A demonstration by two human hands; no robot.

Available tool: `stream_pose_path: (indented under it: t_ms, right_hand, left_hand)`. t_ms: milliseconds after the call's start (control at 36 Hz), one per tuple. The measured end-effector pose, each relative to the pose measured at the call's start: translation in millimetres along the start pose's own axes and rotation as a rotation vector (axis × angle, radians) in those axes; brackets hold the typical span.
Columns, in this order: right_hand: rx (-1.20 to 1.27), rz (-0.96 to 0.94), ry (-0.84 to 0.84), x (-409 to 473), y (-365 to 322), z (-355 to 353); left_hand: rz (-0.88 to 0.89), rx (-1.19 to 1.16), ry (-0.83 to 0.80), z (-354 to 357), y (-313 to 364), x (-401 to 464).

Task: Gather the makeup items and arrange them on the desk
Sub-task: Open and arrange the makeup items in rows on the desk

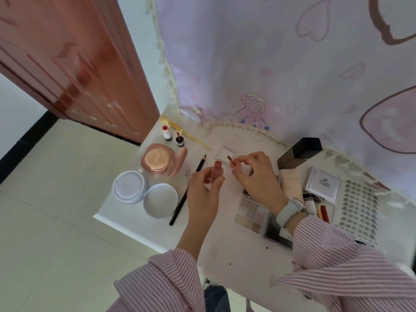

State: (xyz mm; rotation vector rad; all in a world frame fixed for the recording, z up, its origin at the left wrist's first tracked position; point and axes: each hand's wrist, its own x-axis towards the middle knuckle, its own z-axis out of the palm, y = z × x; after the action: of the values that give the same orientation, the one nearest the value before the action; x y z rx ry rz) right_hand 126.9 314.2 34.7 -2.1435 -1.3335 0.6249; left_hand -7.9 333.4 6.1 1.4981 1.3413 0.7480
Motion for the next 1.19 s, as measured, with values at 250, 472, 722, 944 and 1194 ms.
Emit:
stream_pose_path:
  t_ms: [250, 472, 722, 944, 1194]
  right_hand:
    - [-0.235, -0.084, -0.061, 7, 8, 1]
    - [-0.408, -0.107, -0.106, 12, 13, 10]
    - [-0.394, -0.056, -0.013, 18, 16, 19]
    - [-0.399, -0.035, 0.028, 20, 14, 22]
    - [-0.279, -0.078, 0.115, 4, 9, 8]
  left_hand:
    - [0.087, 0.133, 0.033, 4, 5, 15]
    - [0.137, 0.179, -0.024, 9, 8, 26]
    - [0.165, 0.244, 0.005, 13, 0, 35]
    - [0.157, 0.271, 0.030, 17, 3, 40]
    - [0.065, 0.287, -0.014, 12, 3, 22]
